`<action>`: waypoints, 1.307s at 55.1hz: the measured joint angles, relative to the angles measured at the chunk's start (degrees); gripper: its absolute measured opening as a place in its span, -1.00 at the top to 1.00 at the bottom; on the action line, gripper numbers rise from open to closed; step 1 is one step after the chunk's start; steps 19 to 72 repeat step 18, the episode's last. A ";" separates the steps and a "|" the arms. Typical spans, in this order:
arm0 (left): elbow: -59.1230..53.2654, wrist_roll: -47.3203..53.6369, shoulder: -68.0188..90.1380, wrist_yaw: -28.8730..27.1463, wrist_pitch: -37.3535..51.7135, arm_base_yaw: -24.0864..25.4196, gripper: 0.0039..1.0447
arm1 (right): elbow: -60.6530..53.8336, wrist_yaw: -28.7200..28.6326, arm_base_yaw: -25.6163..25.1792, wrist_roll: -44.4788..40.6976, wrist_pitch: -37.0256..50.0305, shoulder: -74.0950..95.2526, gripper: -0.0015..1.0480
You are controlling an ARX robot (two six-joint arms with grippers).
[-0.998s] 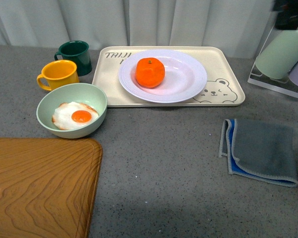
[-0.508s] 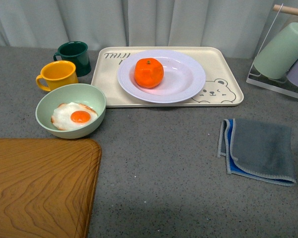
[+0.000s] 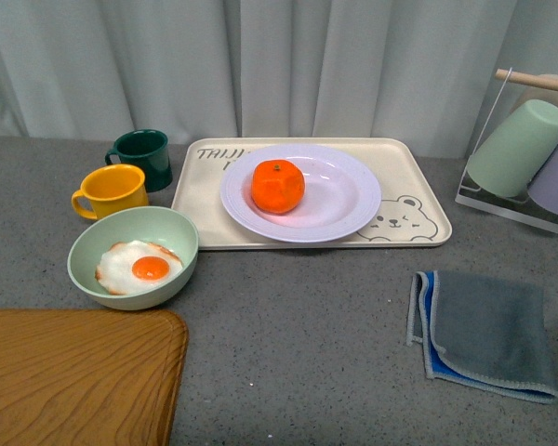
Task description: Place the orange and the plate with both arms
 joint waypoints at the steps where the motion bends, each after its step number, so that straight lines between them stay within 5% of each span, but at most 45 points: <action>1: 0.00 0.00 0.00 -0.02 0.00 0.00 -0.88 | 0.00 0.00 0.00 0.00 0.00 0.00 -0.73; 4: 0.00 0.00 0.00 0.00 0.00 0.00 -0.88 | 0.00 0.00 0.00 0.07 0.00 0.00 -0.85; 72: 0.00 0.00 0.00 0.00 0.00 0.00 -0.88 | 0.00 0.00 -0.02 0.04 0.00 -0.02 -0.82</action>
